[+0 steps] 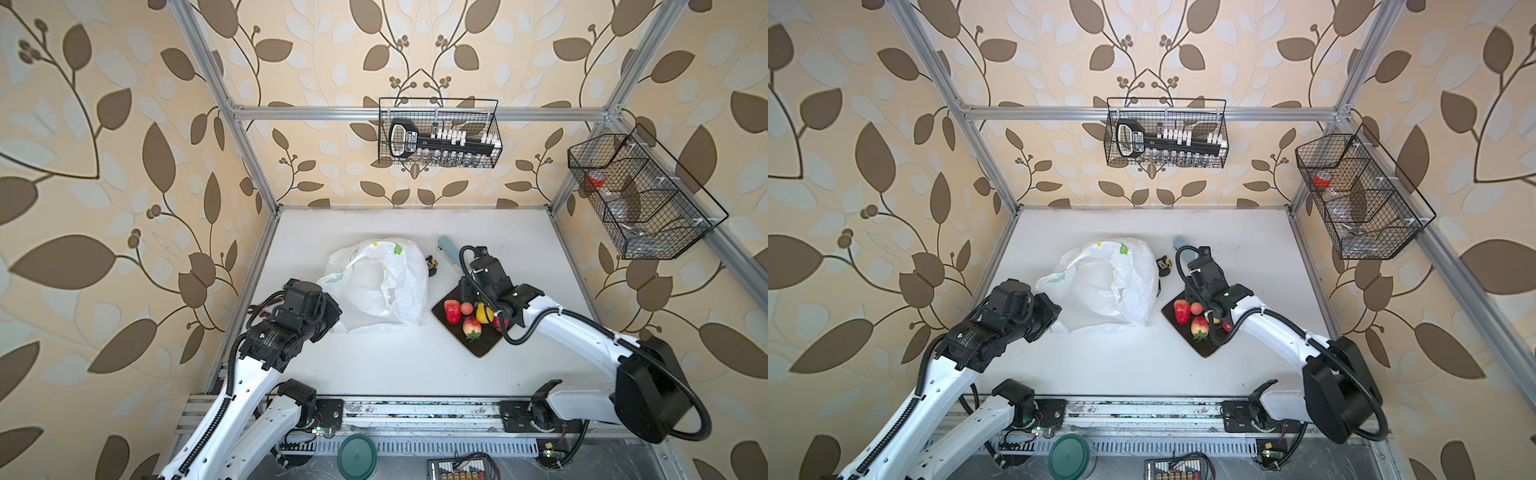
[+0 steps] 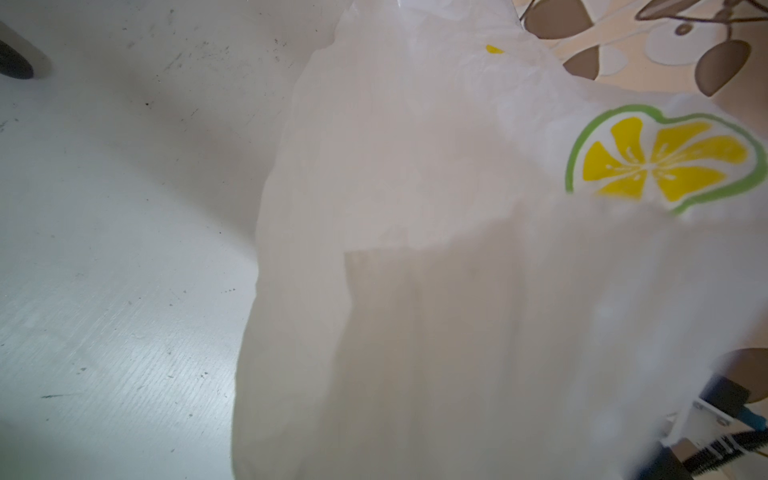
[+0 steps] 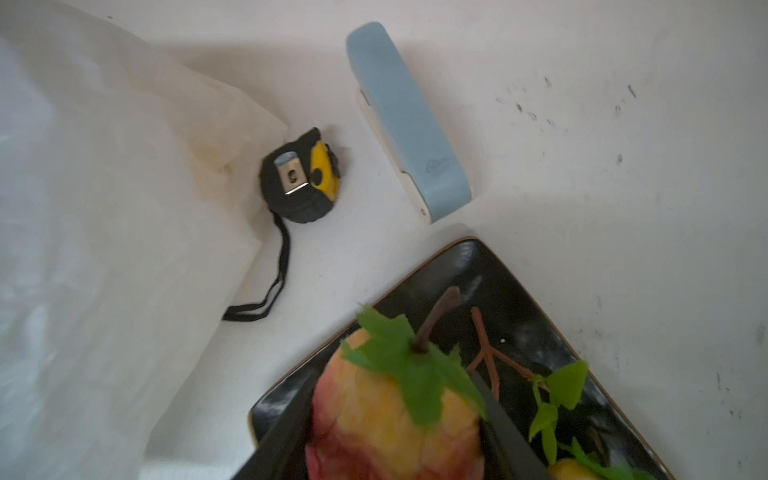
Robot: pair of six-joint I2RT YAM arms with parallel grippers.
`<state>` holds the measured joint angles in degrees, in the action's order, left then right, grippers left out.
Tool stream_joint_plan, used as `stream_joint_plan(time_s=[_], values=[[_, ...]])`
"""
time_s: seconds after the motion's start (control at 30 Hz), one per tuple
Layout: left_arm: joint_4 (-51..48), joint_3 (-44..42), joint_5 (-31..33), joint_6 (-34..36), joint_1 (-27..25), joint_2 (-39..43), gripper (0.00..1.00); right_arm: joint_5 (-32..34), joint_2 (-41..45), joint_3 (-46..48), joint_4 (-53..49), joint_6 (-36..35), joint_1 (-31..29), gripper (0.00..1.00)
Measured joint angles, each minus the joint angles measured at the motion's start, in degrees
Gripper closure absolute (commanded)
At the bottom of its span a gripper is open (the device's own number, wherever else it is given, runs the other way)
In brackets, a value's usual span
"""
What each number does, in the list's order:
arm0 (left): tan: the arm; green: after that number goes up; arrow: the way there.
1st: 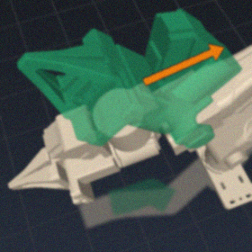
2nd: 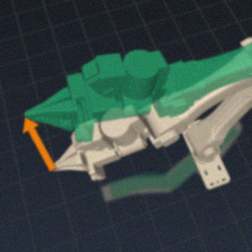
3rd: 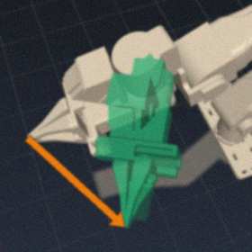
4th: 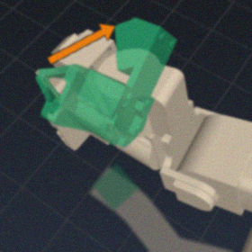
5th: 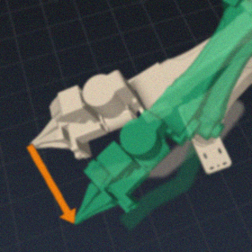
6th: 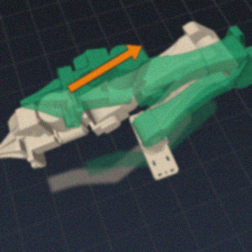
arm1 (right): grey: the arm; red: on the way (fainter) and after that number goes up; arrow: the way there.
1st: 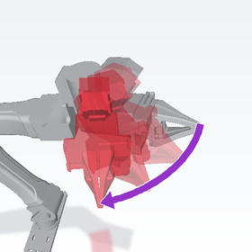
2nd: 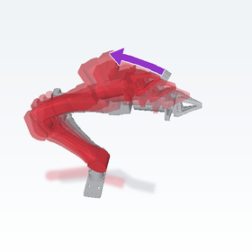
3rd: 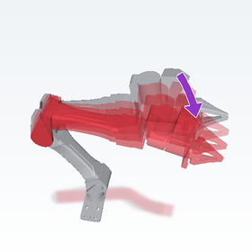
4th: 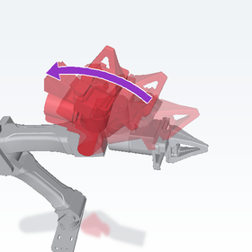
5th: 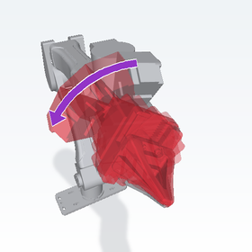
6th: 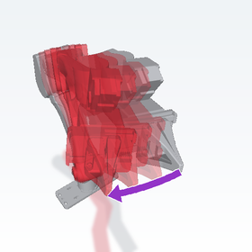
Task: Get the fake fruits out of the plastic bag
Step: 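Lower the leafy fruit onto the black mat and open the right gripper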
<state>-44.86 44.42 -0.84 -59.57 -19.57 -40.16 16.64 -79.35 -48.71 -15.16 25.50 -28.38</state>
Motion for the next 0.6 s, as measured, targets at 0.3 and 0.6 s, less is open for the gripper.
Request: stream_joint_plan(time_s=[0.3, 0.6], values=[[-0.3, 0.0, 0.0, 0.0, 0.0, 0.0, 1.0, 1.6, -12.1, -5.2, 4.1, 0.0, 4.5, 0.58], [-0.4, 0.0, 0.0, 0.0, 0.0, -0.2, 1.0, 0.7, -13.4, -4.4, 4.4, -1.2, 4.5, 0.55]])
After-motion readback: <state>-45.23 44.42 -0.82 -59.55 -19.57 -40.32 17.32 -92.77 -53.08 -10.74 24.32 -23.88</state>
